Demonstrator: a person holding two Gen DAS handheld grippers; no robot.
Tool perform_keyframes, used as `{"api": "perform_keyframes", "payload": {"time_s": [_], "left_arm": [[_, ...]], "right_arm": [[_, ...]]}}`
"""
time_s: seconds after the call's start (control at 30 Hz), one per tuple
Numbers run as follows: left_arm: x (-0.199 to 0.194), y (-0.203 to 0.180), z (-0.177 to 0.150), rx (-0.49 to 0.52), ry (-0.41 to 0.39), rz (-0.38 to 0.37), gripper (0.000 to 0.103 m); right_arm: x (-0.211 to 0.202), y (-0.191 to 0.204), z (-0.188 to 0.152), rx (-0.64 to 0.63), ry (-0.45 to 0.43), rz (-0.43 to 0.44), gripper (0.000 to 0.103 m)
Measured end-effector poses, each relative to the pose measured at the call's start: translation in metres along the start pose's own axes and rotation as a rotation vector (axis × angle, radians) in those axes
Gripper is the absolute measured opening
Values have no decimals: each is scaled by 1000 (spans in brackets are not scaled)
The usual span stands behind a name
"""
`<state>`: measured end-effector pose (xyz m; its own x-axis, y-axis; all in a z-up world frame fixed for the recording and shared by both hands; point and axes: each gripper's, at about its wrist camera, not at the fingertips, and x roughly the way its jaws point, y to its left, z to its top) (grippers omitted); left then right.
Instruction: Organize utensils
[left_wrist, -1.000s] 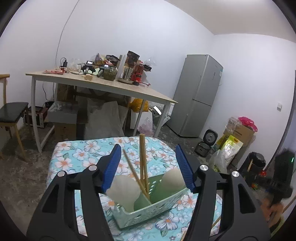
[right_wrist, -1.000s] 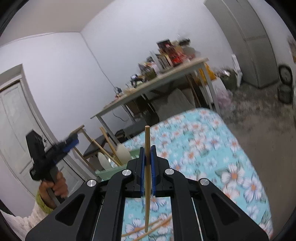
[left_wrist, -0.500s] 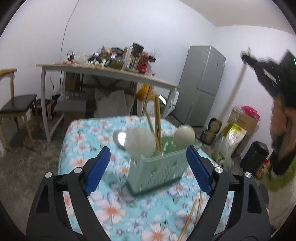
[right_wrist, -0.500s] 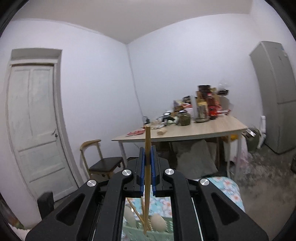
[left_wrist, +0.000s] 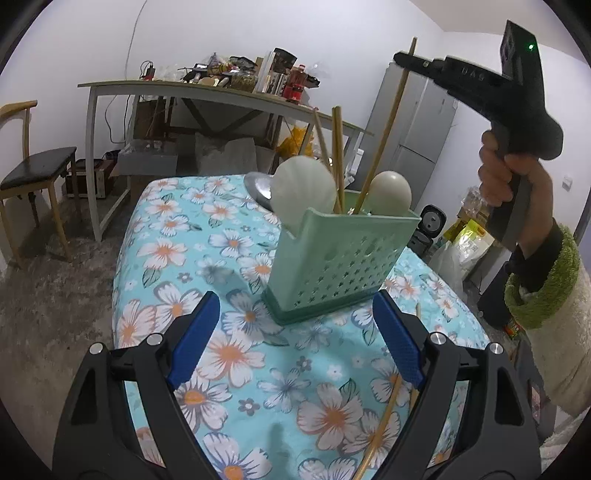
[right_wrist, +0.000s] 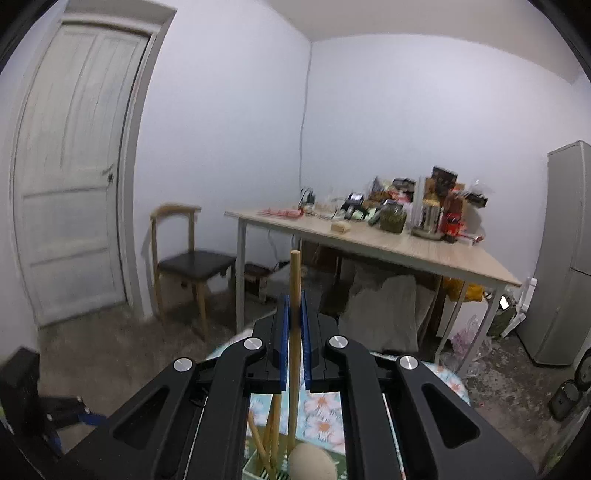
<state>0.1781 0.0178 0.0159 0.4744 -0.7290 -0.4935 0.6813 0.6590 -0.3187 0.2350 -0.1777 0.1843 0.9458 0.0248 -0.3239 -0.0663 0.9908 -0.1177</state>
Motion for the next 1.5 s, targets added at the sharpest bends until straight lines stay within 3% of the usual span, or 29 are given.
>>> {"api": "perform_keyframes", "payload": {"time_s": [0.17, 0.27, 0.4, 0.57, 0.73, 0.93, 1.03, 1.23, 1.5], "left_arm": [[1, 3, -3, -13, 16, 4, 82], [1, 2, -4, -21, 21, 2, 82], [2, -1, -4, -19, 26, 0, 82], [0, -8, -3, -6, 24, -4, 84], [5, -11, -6, -4, 44, -14, 84], [15, -15, -9, -18, 100, -27, 84], [18, -22, -12, -2, 119, -45, 84], [27, -44, -23, 72, 192, -84, 84], [40, -73, -52, 202, 328, -108, 84]], "right_arm": [[10, 11, -19, -69, 102, 6, 9], [6, 6, -24, -48, 118, 6, 32], [-11, -10, -24, 26, 110, 12, 43], [-43, -39, -32, 171, 106, 14, 45], [-74, -71, -61, 390, 136, 25, 49], [-99, -99, -139, 702, 271, 34, 49], [-103, -96, -179, 798, 341, 27, 49], [-96, -77, -244, 913, 461, 31, 49], [-88, -67, -276, 941, 519, 25, 50]]}}
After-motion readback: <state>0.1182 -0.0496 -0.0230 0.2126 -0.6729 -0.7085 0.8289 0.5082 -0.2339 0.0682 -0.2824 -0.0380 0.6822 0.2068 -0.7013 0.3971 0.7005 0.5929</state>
